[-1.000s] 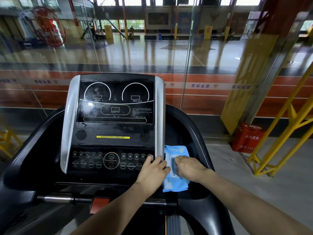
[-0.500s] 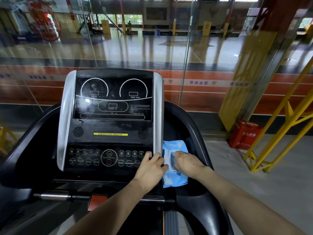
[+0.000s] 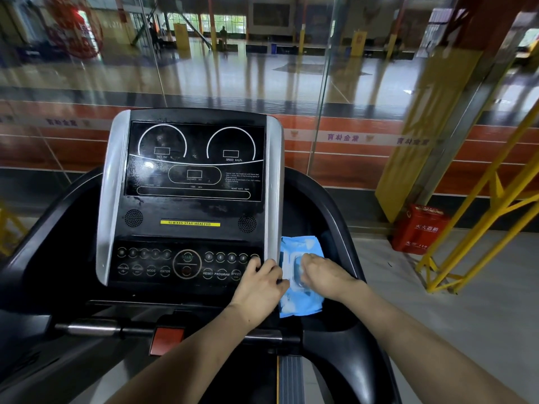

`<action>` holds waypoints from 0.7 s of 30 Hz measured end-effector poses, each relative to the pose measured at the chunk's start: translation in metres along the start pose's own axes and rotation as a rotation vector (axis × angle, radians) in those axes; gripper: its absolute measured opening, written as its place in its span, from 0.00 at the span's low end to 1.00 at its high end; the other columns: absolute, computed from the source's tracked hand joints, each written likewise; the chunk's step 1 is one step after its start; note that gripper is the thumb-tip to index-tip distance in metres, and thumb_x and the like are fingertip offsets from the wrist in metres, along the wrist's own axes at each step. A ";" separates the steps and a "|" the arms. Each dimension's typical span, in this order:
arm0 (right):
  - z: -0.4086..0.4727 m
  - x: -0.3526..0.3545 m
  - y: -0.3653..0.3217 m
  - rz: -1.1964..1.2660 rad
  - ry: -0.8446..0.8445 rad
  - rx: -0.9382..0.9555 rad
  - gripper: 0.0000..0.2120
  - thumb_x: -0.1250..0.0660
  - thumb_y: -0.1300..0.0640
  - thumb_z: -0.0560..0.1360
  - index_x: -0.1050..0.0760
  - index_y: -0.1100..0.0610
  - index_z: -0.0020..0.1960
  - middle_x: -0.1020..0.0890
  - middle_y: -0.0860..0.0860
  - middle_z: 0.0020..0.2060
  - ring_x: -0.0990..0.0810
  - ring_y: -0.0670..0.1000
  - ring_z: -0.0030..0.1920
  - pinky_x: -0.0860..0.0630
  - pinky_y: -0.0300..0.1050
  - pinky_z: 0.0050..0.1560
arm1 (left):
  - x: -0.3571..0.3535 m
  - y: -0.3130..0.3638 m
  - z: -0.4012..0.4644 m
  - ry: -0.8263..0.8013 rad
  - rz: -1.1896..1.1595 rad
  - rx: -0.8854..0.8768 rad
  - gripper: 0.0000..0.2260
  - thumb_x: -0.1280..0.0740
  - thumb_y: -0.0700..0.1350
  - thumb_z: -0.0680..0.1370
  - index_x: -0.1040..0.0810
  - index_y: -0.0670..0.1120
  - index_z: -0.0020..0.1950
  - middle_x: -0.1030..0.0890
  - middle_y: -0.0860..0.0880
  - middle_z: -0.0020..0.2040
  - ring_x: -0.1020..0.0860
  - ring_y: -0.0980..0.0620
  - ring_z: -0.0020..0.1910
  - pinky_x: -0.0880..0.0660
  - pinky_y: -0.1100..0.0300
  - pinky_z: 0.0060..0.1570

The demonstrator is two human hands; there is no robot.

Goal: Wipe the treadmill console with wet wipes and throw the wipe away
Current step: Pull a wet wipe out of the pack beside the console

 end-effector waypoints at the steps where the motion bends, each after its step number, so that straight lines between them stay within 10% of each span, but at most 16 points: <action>1: -0.001 -0.001 0.002 0.022 -0.013 0.008 0.04 0.39 0.60 0.80 0.33 0.59 0.47 0.24 0.54 0.43 0.25 0.58 0.41 0.30 0.53 0.41 | -0.001 0.000 0.000 0.001 -0.004 0.001 0.12 0.23 0.41 0.63 0.18 0.50 0.44 0.22 0.51 0.41 0.25 0.45 0.50 0.36 0.47 0.55; 21: -0.008 -0.007 0.021 0.185 0.301 -0.076 0.07 0.34 0.54 0.83 0.26 0.52 0.45 0.25 0.48 0.49 0.21 0.50 0.44 0.24 0.43 0.49 | 0.003 -0.001 -0.005 0.029 -0.017 0.023 0.11 0.23 0.40 0.65 0.18 0.50 0.44 0.22 0.50 0.41 0.24 0.45 0.51 0.35 0.46 0.56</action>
Point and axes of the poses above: each hand's wrist, its own z-axis towards the middle knuckle, its own x-axis out of the back of the hand, y = z × x, the point moved 9 cm from there along z, towards the middle knuckle
